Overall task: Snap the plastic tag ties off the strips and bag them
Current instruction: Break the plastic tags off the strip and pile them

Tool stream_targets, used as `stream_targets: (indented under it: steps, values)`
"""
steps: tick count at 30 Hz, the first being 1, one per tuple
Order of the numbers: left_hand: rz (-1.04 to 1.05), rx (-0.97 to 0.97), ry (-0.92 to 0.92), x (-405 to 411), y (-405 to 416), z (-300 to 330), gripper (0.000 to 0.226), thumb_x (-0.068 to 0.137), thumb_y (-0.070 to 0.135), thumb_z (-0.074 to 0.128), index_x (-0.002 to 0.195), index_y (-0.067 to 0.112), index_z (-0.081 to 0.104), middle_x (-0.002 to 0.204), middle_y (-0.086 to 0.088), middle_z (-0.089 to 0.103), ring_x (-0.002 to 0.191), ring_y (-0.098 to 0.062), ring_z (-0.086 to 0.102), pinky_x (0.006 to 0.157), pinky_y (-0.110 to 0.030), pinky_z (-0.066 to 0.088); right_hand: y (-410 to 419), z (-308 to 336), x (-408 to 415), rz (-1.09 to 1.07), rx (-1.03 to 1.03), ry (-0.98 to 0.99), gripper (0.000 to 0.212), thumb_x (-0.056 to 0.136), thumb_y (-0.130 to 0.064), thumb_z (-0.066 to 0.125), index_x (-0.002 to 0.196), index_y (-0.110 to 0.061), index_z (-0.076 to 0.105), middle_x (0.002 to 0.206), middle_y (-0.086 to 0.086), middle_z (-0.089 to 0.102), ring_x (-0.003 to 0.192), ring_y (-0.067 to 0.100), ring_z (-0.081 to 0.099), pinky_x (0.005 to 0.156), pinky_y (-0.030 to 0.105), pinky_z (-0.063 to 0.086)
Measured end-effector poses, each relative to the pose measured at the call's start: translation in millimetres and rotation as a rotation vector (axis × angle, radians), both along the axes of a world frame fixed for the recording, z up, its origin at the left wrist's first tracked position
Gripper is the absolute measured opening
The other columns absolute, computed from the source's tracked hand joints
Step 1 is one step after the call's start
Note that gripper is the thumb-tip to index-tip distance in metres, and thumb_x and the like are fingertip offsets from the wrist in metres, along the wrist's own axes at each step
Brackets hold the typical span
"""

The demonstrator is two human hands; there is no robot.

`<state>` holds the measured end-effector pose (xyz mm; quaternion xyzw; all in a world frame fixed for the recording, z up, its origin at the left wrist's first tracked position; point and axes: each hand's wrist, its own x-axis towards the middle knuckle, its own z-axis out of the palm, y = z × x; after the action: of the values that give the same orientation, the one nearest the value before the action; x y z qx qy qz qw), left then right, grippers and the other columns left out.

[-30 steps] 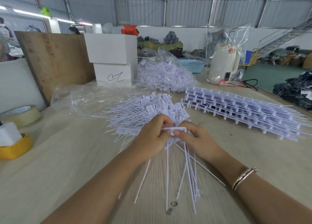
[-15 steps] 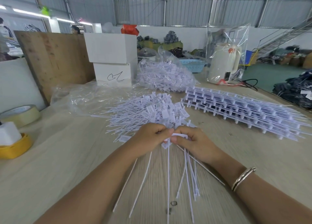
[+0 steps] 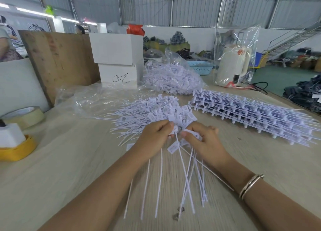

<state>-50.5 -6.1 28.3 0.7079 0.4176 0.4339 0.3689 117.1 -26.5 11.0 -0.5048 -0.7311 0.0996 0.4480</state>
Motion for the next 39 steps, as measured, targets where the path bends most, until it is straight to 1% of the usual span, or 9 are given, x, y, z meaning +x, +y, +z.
stream_targets:
  steps: [5, 7, 12, 17, 20, 24, 31, 35, 39]
  values:
    - [-0.016, 0.073, 0.184, -4, -1, -2, 0.023, 0.083, 0.014, 0.043, 0.07, 0.023, 0.058, 0.069, -0.002, 0.062, 0.068, -0.024, 0.055, 0.061, -0.027, 0.035, 12, -10, 13, -0.226, -0.144, -0.364, 0.012, 0.085, -0.038, 0.062, 0.083, -0.028, 0.069, 0.095, -0.011, 0.055, 0.095, 0.004, 0.046, 0.069, 0.031, 0.011]
    - [-0.016, 0.108, 0.215, -3, -1, -5, 0.025, 0.087, 0.003, 0.045, 0.086, 0.024, 0.056, 0.078, -0.005, 0.062, 0.066, -0.013, 0.053, 0.06, -0.019, 0.036, 10, -10, 12, -0.245, -0.118, -0.398, 0.017, 0.083, -0.045, 0.062, 0.098, -0.037, 0.064, 0.096, -0.016, 0.052, 0.096, 0.004, 0.046, 0.069, 0.03, 0.011]
    - [-0.074, 0.176, 0.22, 3, -3, -8, 0.033, 0.087, 0.001, 0.05, 0.107, 0.027, 0.045, 0.085, 0.012, 0.046, 0.06, 0.002, 0.042, 0.056, -0.012, 0.033, 5, -1, 5, -0.043, -0.061, 0.026, 0.023, 0.093, -0.039, 0.048, 0.084, -0.029, 0.067, 0.083, -0.01, 0.058, 0.088, 0.007, 0.052, 0.085, 0.037, 0.026]
    - [-0.1, 0.213, 0.197, 3, -7, -8, 0.018, 0.093, 0.012, 0.053, 0.099, 0.028, 0.047, 0.075, 0.016, 0.046, 0.062, 0.01, 0.047, 0.057, -0.007, 0.035, -4, 5, 1, 0.171, -0.23, 0.106, 0.017, 0.091, -0.026, 0.058, 0.075, -0.028, 0.064, 0.077, -0.008, 0.063, 0.078, 0.005, 0.056, 0.086, 0.032, 0.037]
    - [-0.044, 0.184, 0.278, -2, -1, -4, 0.016, 0.096, 0.023, 0.048, 0.083, 0.033, 0.047, 0.077, 0.008, 0.056, 0.07, -0.005, 0.053, 0.063, -0.021, 0.039, -4, 7, 4, 0.2, -0.236, 0.232, 0.019, 0.09, -0.017, 0.059, 0.074, -0.023, 0.064, 0.073, -0.011, 0.062, 0.072, -0.001, 0.056, 0.076, 0.017, 0.04]
    - [-0.054, 0.131, 0.469, -7, 0, -7, 0.037, 0.098, 0.041, 0.039, 0.069, 0.026, 0.056, 0.068, 0.001, 0.063, 0.063, -0.016, 0.058, 0.063, -0.029, 0.041, -4, 3, 4, 0.243, -0.28, 0.258, 0.016, 0.09, -0.017, 0.059, 0.076, -0.019, 0.065, 0.08, -0.002, 0.064, 0.078, 0.008, 0.059, 0.083, 0.027, 0.044]
    - [-0.135, 0.021, 0.256, -4, -2, -3, 0.04, 0.097, 0.029, 0.048, 0.057, 0.03, 0.057, 0.052, 0.017, 0.058, 0.053, 0.003, 0.052, 0.058, -0.01, 0.039, -5, 4, 6, 0.322, -0.289, 0.258, 0.014, 0.086, -0.015, 0.063, 0.073, -0.02, 0.063, 0.065, -0.013, 0.06, 0.064, 0.0, 0.052, 0.066, 0.015, 0.039]
    - [-0.125, -0.106, 0.06, 0, -3, -4, 0.039, 0.096, 0.031, 0.048, 0.06, 0.025, 0.06, 0.047, 0.015, 0.052, 0.049, 0.001, 0.047, 0.055, -0.011, 0.037, -5, 6, 4, 0.274, -0.125, 0.273, 0.012, 0.087, -0.008, 0.062, 0.077, -0.001, 0.063, 0.074, 0.023, 0.062, 0.067, 0.028, 0.057, 0.067, 0.038, 0.044]
    - [-0.165, -0.186, -0.056, 3, -5, -5, 0.05, 0.097, 0.036, 0.046, 0.048, 0.026, 0.054, 0.049, 0.011, 0.045, 0.048, -0.006, 0.04, 0.057, -0.024, 0.029, -6, 7, 0, 0.197, 0.013, 0.2, 0.019, 0.088, -0.012, 0.062, 0.072, -0.002, 0.059, 0.068, 0.009, 0.063, 0.067, 0.017, 0.058, 0.078, 0.05, 0.042]
